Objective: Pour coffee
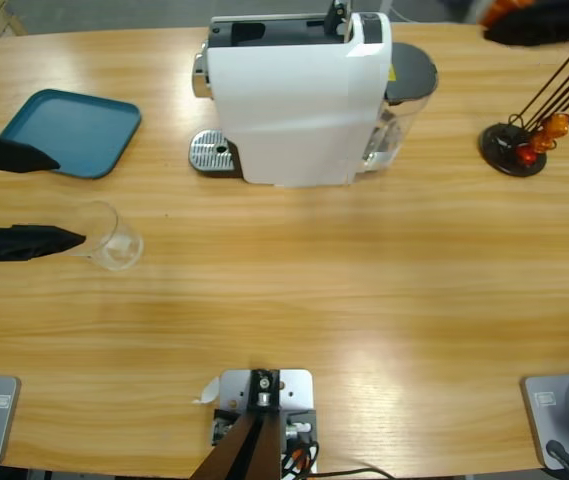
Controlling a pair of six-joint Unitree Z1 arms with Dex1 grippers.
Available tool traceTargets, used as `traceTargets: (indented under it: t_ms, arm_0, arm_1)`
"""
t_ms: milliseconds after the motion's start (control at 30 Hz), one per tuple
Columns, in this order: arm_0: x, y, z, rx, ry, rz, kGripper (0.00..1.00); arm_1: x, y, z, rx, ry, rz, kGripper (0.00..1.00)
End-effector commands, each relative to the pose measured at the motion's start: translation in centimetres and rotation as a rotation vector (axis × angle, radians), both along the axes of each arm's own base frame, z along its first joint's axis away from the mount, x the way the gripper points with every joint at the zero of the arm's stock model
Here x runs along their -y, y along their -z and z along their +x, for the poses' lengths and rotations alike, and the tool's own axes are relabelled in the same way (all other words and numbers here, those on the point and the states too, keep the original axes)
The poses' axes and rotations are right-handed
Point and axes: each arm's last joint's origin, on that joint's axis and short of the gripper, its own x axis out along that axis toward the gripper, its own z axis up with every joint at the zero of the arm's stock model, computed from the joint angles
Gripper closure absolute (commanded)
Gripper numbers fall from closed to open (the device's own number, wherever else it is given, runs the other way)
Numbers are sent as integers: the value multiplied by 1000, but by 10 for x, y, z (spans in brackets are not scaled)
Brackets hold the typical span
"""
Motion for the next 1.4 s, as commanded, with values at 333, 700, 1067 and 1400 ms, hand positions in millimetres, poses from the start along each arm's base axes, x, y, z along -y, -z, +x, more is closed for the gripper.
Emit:
traceTargets:
  t_ms: [333, 700, 1067, 1400]
  arm_0:
    - [-12, 2, -17, -4, -16, -5, 27]
    - [-13, 1, -16, 1, -24, -8, 27]
    - [-10, 4, -13, -14, -24, 4, 27]
    - [-12, 5, -12, -14, -38, 5, 27]
  arm_1:
    - [-169, 5, 95, -91, -445, -182, 1000]
    - [-170, 36, 150, -106, -346, -263, 1000]
    - [-159, 42, 165, -107, -331, -283, 1000]
    - [-166, 62, 175, -136, -331, -318, 1000]
